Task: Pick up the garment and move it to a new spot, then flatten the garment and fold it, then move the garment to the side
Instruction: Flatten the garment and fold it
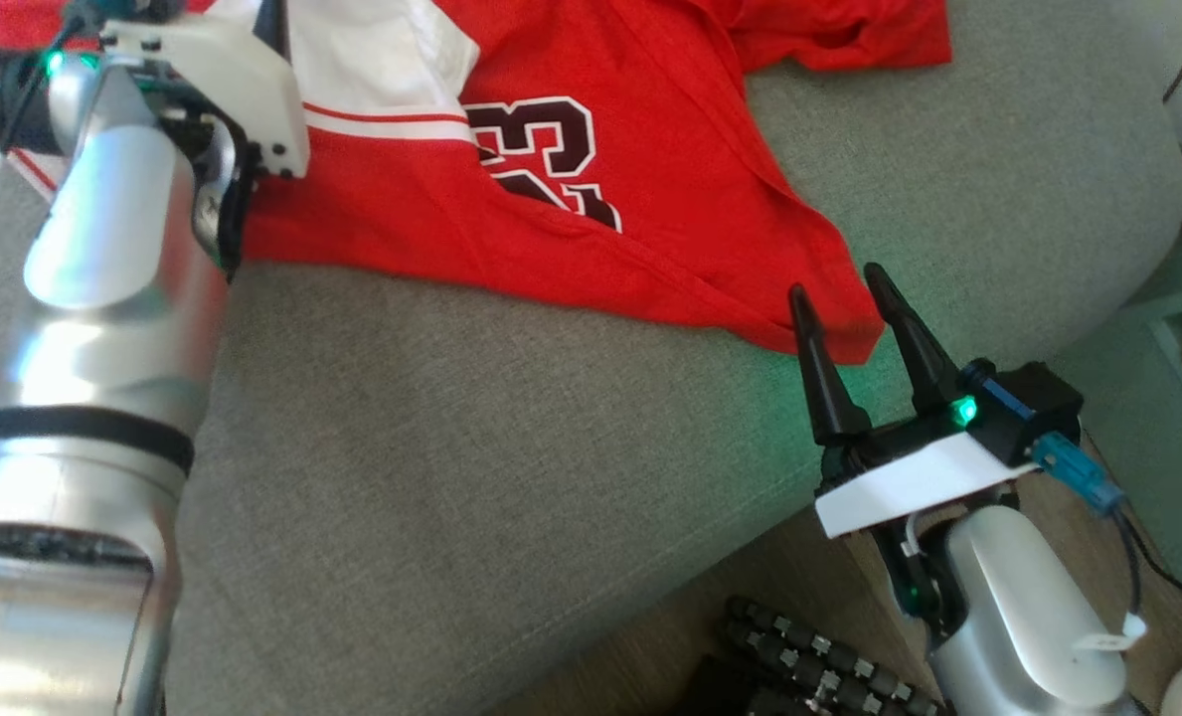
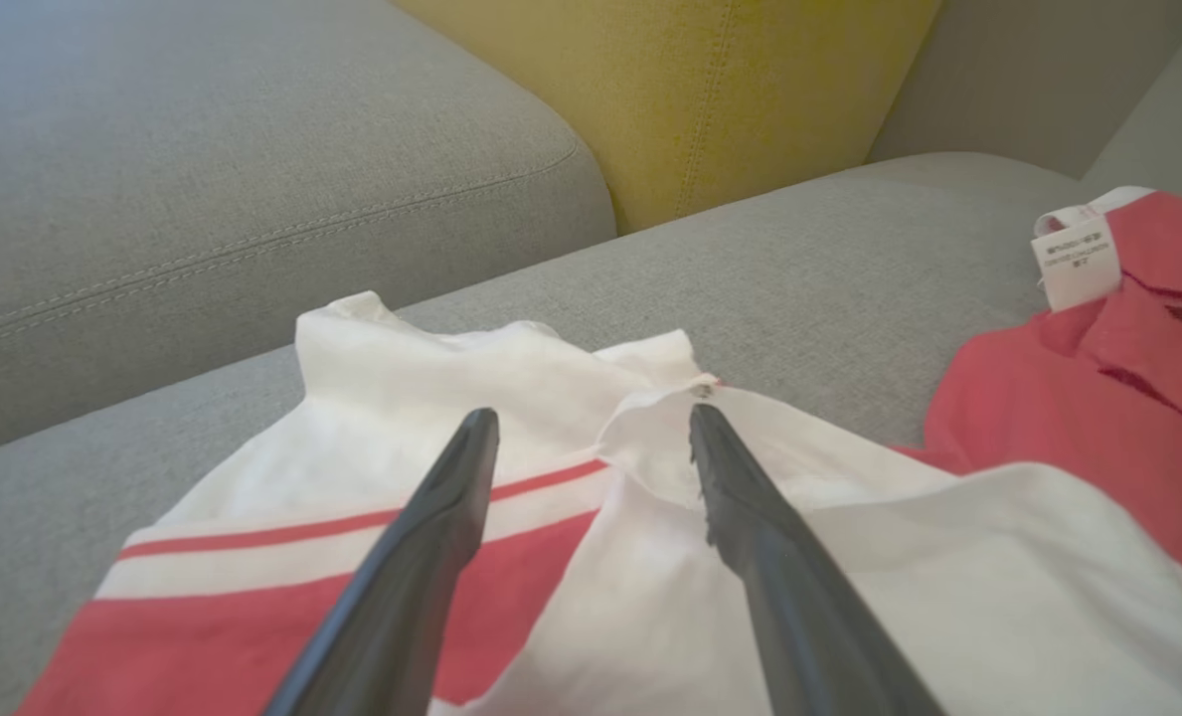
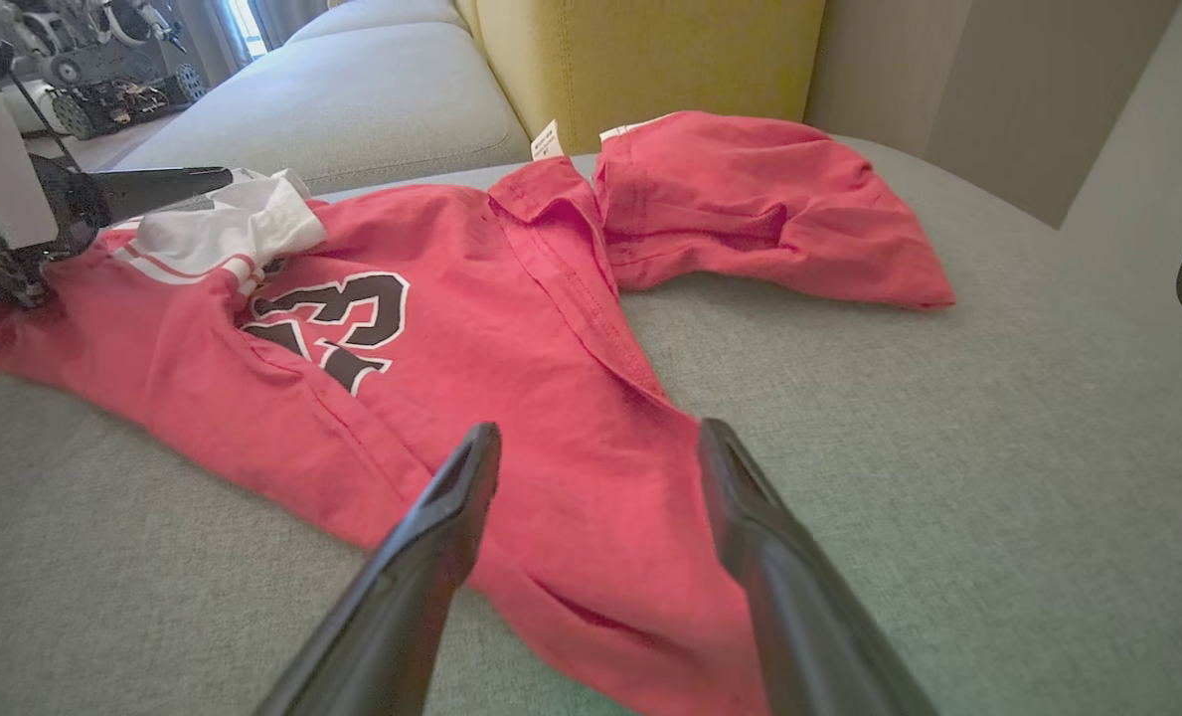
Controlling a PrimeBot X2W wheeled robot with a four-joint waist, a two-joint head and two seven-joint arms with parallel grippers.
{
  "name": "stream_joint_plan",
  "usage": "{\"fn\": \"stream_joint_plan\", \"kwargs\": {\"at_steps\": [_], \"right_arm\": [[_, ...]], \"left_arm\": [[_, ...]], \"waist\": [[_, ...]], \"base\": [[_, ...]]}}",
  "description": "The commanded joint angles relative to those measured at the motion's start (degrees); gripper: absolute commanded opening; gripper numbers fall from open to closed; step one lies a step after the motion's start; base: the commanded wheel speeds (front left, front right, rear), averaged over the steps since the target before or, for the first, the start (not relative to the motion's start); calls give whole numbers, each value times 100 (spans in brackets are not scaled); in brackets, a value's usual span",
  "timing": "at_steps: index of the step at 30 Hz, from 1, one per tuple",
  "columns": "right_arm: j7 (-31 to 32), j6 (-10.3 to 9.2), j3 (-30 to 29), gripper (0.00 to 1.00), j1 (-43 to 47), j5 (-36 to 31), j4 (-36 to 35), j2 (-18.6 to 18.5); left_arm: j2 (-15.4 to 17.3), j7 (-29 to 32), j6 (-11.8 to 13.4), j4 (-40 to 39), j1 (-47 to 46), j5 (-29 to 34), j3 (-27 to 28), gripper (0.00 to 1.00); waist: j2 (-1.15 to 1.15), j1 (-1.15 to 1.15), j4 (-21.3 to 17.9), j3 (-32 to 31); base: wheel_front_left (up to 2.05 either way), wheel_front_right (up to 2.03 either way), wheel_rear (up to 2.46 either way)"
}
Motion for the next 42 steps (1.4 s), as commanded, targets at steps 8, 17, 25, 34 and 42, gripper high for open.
{"fn": "stream_joint_plan", "kwargs": {"at_steps": [8,17,25,34,42], "right_arm": [[-161,-4,161,100,-186,197,61,52],[-215,-4,161,100,-266,171,192,61],[-226,-4,73,100,-280,119,279,62],[-241,-4,-291,100,-198,-56,471,-45],[-258,-4,-630,100,15,-15,797,-3]], "left_arm": [[136,-55,-91,469,-627,114,-109,100],[37,-303,-234,918,-813,66,-234,0],[-51,-586,-270,1029,-850,-34,-240,0],[-114,-772,-433,790,-633,-185,-238,0],[50,-791,-564,-1,-144,-390,-102,0]], "waist": [[0,-1,-79,66],[0,-1,-51,58],[0,-1,69,-39],[0,-1,557,-494],[0,-1,877,-876]], "base": [[0,0,0],[0,0,0],[0,0,0],[0,0,0],[0,0,0]]}}
